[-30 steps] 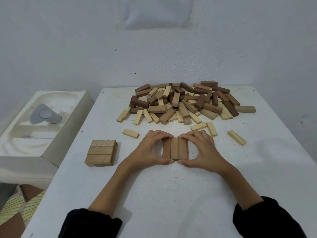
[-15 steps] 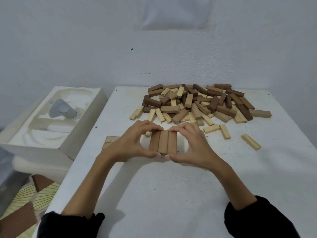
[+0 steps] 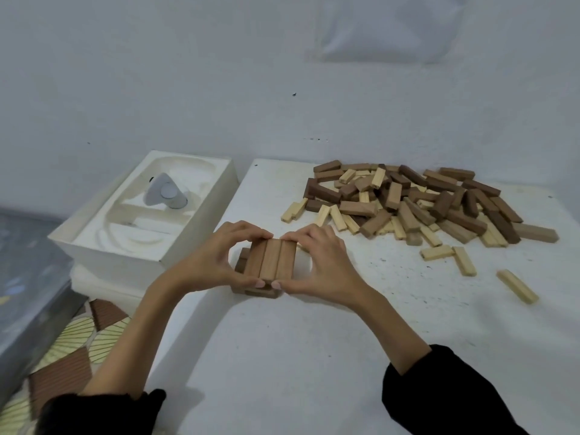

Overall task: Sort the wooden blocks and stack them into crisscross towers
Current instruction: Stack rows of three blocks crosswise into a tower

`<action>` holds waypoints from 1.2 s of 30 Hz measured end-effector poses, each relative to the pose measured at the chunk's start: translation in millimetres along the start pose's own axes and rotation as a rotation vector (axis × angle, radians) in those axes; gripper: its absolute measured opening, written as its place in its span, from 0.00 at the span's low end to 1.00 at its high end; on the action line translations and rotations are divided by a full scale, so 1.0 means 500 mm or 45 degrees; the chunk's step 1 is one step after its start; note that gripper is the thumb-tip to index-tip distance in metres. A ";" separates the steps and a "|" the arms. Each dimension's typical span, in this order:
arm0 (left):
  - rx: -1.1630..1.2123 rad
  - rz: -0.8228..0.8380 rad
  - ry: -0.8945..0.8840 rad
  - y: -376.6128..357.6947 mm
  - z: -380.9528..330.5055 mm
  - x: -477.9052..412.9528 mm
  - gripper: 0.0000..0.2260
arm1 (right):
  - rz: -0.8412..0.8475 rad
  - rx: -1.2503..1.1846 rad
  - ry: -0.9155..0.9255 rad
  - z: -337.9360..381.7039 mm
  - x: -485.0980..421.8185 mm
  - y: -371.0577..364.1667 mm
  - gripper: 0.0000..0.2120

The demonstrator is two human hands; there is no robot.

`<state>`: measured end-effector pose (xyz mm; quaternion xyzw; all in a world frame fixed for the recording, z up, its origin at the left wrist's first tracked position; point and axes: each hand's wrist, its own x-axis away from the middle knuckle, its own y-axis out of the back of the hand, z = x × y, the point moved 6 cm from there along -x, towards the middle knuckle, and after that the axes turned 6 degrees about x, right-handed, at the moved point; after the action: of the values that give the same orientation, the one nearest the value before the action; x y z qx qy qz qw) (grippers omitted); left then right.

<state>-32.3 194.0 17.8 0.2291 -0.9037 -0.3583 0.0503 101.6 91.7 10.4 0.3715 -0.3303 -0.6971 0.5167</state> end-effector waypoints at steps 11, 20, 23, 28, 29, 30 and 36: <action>0.082 0.037 -0.002 0.015 0.047 0.021 0.33 | 0.077 0.099 -0.006 0.028 -0.018 -0.037 0.39; 0.158 0.064 0.013 0.007 0.065 0.017 0.33 | 0.109 0.066 -0.068 0.023 -0.010 -0.049 0.42; 0.227 0.090 0.041 -0.001 0.065 0.017 0.38 | 0.133 -0.038 -0.079 0.019 0.003 -0.061 0.47; 0.319 0.104 0.099 -0.016 0.071 0.011 0.39 | 0.144 -0.188 -0.137 0.007 0.016 -0.080 0.46; 0.330 0.100 0.103 -0.017 0.072 0.010 0.39 | 0.130 -0.198 -0.139 0.006 0.015 -0.081 0.45; 0.341 0.097 0.105 -0.018 0.072 0.010 0.39 | 0.110 -0.205 -0.138 0.006 0.014 -0.081 0.46; 0.420 0.089 0.111 -0.021 0.071 0.012 0.37 | 0.044 -0.197 -0.110 0.001 0.008 -0.087 0.42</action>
<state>-42.7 206.8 -15.9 0.2178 -0.9546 -0.1930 0.0635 79.9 98.6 -26.9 0.2941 -0.3037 -0.7270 0.5410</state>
